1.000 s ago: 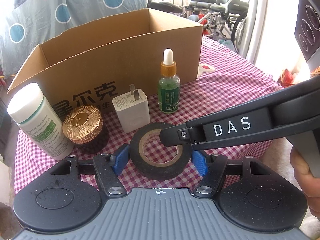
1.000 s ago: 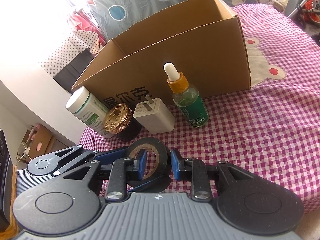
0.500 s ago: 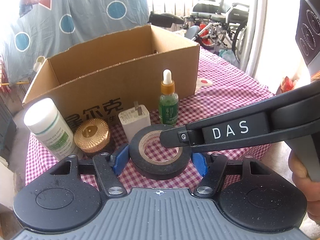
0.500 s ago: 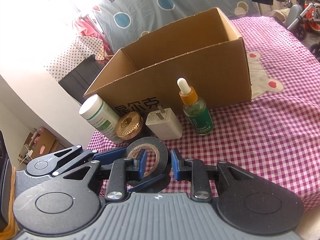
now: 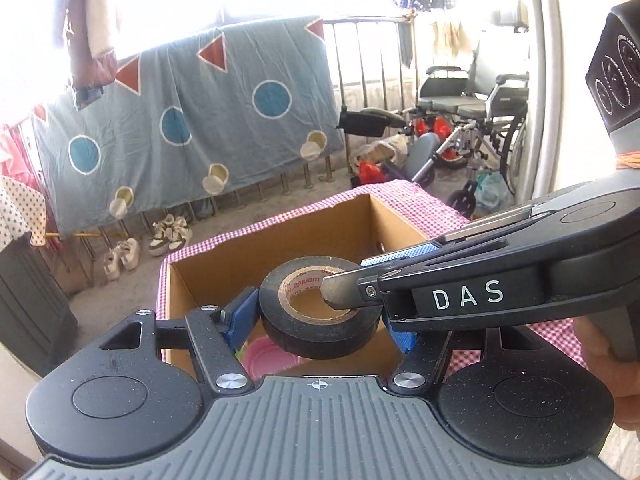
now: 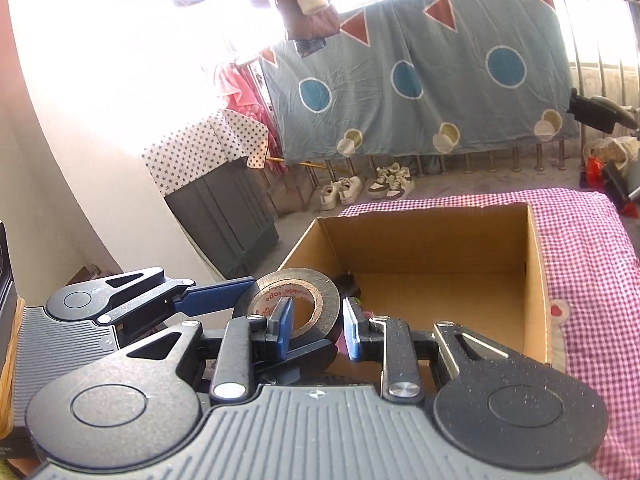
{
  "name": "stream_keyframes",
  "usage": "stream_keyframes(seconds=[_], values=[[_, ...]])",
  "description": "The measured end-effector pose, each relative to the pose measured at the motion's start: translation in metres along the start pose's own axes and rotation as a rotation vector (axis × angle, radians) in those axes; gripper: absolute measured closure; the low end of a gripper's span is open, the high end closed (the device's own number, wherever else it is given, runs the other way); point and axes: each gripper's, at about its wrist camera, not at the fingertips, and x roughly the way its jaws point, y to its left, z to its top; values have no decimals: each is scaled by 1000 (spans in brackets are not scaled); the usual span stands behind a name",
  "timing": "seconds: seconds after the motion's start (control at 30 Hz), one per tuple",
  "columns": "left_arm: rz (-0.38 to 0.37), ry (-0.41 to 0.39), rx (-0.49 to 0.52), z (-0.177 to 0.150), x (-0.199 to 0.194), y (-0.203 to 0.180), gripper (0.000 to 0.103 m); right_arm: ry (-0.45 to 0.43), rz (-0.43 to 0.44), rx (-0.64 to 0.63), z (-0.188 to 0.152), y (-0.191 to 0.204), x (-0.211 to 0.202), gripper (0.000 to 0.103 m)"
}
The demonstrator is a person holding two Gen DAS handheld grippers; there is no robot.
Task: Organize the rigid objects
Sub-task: 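Lift the tape roll with the right gripper and carry it over the box, then lower the tape roll into the box and open the right gripper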
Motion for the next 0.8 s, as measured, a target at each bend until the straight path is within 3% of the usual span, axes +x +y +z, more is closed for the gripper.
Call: stream_keyframes(seconds=[0.13,0.3,0.53,0.8], values=[[-22,120,-14,29,44,21,36,101,11,3,44,-23,45,74],[-70,307,-51,43,115,45,36,260,32,128,72,-76,119,74],[-110,547,-102,30,205,65,36,457,53,279,68,-132,217,74],[-61,646,-77,17,247,67,36,556,50,316,51,-152,278,73]])
